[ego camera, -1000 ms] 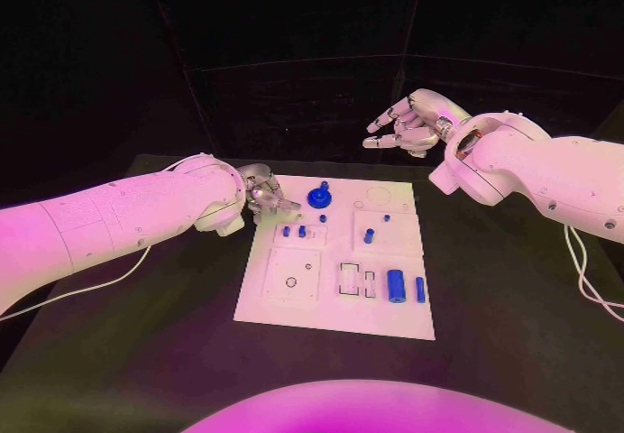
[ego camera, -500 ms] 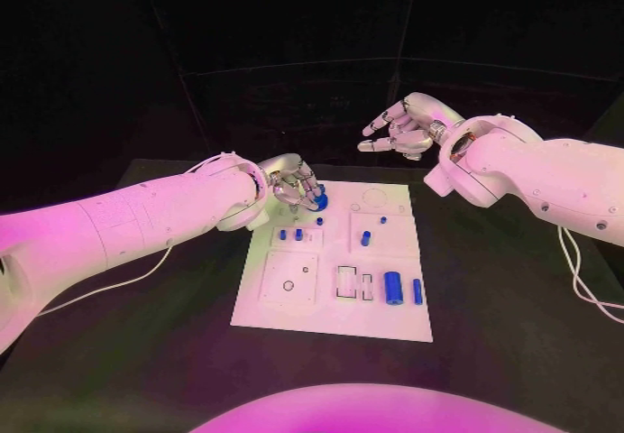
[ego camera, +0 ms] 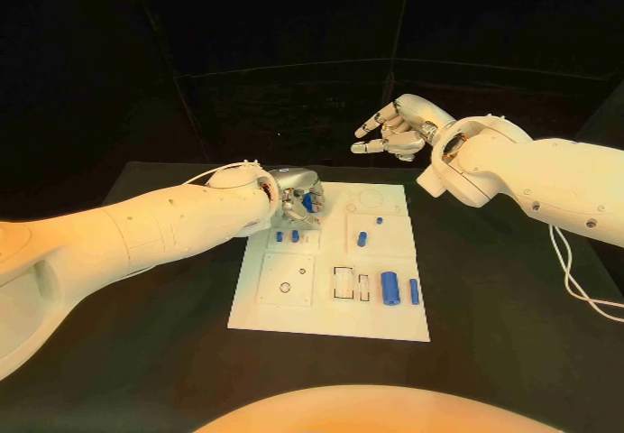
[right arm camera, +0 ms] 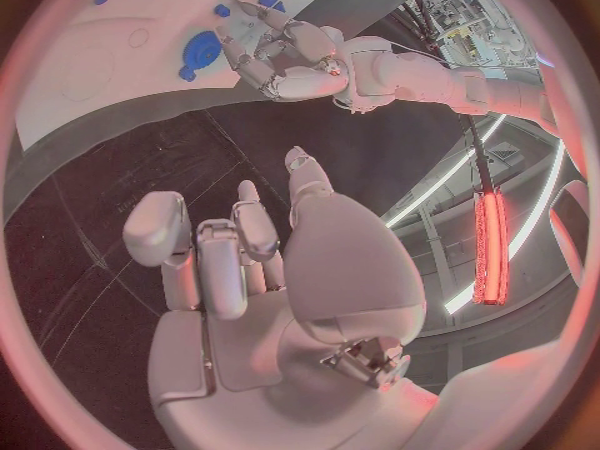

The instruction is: Assemble the parts on the task board

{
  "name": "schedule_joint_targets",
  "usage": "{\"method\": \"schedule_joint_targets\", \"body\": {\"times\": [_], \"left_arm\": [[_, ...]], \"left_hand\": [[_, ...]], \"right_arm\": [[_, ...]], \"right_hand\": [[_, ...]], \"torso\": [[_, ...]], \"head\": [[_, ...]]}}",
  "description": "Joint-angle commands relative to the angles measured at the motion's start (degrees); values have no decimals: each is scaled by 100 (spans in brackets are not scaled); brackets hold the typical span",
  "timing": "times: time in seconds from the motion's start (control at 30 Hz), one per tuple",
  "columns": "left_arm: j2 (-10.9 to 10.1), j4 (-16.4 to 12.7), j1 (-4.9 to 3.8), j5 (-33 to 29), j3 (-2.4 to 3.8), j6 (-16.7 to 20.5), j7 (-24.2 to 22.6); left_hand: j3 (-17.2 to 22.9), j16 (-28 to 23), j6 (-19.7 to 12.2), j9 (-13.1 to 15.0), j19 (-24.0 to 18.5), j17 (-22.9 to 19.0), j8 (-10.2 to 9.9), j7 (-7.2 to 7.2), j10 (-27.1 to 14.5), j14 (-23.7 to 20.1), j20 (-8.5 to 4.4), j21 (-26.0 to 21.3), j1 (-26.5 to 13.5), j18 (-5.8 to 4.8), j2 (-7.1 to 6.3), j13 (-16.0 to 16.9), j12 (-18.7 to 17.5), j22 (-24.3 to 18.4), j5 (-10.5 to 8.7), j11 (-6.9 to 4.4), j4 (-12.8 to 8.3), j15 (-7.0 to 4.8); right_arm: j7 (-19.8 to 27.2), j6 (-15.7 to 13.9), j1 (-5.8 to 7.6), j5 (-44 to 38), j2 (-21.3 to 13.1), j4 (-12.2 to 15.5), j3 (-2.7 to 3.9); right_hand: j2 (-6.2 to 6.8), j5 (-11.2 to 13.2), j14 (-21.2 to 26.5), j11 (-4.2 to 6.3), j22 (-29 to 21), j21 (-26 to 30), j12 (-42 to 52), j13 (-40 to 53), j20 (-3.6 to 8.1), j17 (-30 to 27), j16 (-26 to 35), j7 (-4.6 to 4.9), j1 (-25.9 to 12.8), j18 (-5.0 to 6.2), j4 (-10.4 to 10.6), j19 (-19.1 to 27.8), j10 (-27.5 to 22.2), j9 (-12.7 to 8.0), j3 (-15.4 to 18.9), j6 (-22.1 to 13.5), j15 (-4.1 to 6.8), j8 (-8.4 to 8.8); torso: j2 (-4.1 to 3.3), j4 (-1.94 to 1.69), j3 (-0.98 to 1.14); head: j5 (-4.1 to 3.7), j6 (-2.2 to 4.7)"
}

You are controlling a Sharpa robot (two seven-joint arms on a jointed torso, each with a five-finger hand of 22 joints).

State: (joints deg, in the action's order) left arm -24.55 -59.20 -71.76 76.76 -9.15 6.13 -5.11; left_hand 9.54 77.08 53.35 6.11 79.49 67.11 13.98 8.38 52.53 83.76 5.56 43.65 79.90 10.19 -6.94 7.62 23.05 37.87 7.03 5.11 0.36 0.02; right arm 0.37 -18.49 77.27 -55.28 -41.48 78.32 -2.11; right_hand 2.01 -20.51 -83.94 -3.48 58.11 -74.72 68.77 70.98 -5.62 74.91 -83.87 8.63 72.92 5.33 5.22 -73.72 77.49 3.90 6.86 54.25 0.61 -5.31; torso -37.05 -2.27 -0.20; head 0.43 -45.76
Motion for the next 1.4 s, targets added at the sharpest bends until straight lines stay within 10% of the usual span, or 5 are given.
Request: {"method": "schedule_joint_targets", "body": {"times": [0.03,0.57,1.4], "left_arm": [[46,57,9,622,2,-267,166],[229,305,82,750,5,-358,223],[358,438,151,713,7,-328,189]], "left_hand": [[-46,82,76,-24,83,80,-33,-7,66,122,-14,209,-43,-130,19,-39,-23,216,-67,-9,-9,-6],[245,192,376,-126,297,106,-130,-75,403,201,-56,1031,37,-262,268,-275,-163,1108,-70,-58,-142,-47],[827,200,529,-219,309,-19,-435,-88,872,203,-89,1457,-202,-326,166,-396,-559,1618,-115,-103,-224,-88]], "right_arm": [[29,27,11,-13,9,8,4],[25,28,11,-13,26,13,4],[22,38,11,-13,56,-1,4]], "right_hand": [[-63,-23,-347,2,-6,27,23,-6,32,333,35,-14,-6,99,2,-22,43,0,22,37,24,-38],[-63,-23,-347,2,-6,27,23,-6,32,333,35,-14,-6,99,2,-22,43,0,22,37,24,-38],[-63,-23,-347,2,-6,27,23,-6,32,333,35,-14,-6,99,2,-22,43,0,22,37,24,-38]], "torso": [[3,-7,-1],[4,-15,-1],[11,-19,0]], "head": [[-12,-2],[-29,-16],[-50,-29]]}}
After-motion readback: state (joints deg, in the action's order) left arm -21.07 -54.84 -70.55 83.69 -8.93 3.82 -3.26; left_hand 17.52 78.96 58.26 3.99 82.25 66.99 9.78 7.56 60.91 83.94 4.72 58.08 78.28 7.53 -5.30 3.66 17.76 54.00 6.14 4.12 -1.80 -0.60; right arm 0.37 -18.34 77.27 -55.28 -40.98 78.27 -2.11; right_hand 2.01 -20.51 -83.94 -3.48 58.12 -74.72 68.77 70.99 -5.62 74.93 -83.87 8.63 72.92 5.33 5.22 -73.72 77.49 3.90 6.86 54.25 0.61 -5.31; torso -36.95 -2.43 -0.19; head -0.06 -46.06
